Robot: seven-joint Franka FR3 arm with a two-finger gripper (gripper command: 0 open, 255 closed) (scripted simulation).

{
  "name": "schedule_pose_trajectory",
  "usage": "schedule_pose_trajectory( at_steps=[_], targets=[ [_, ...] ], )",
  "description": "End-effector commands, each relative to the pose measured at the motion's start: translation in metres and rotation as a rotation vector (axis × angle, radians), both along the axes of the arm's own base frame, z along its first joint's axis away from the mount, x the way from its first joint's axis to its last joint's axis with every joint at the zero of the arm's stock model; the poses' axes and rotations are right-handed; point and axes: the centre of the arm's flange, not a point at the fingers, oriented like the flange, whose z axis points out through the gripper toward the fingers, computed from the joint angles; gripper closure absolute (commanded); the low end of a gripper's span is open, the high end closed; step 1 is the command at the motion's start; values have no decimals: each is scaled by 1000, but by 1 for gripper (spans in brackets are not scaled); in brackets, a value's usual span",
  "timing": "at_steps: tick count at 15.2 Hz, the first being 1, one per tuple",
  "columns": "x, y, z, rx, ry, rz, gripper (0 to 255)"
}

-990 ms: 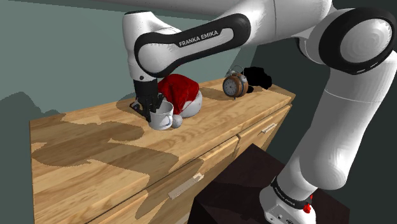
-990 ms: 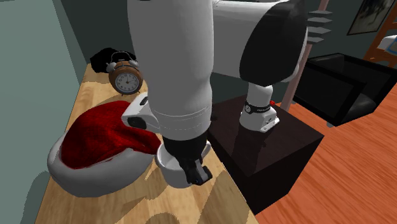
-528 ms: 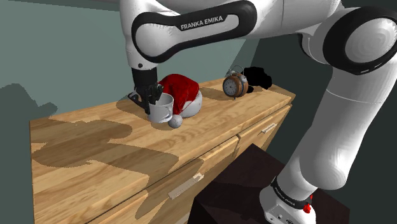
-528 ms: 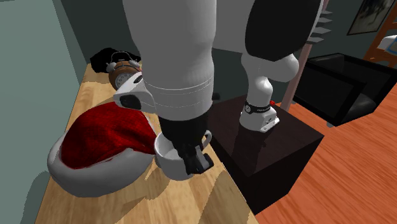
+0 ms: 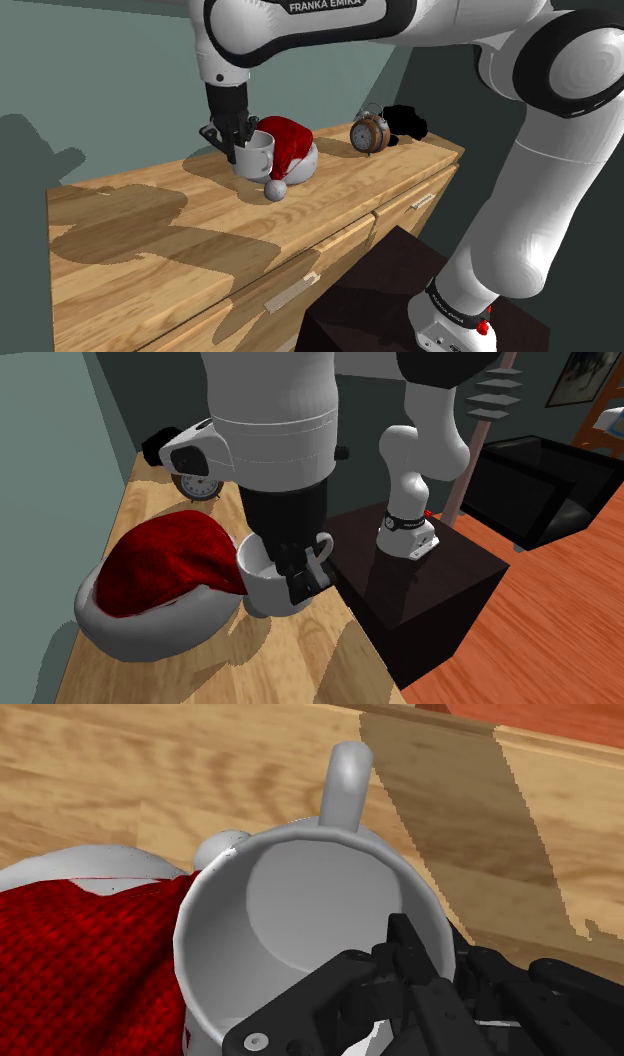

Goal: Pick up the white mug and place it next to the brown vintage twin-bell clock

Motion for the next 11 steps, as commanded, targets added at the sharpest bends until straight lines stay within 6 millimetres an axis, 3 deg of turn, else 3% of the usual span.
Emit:
schedule_pose_trajectory(
  at_steps=[1,11],
  targets=[
    [0,1,11,0,0,0,255],
    [0,1,63,0,0,0,255]
  ],
)
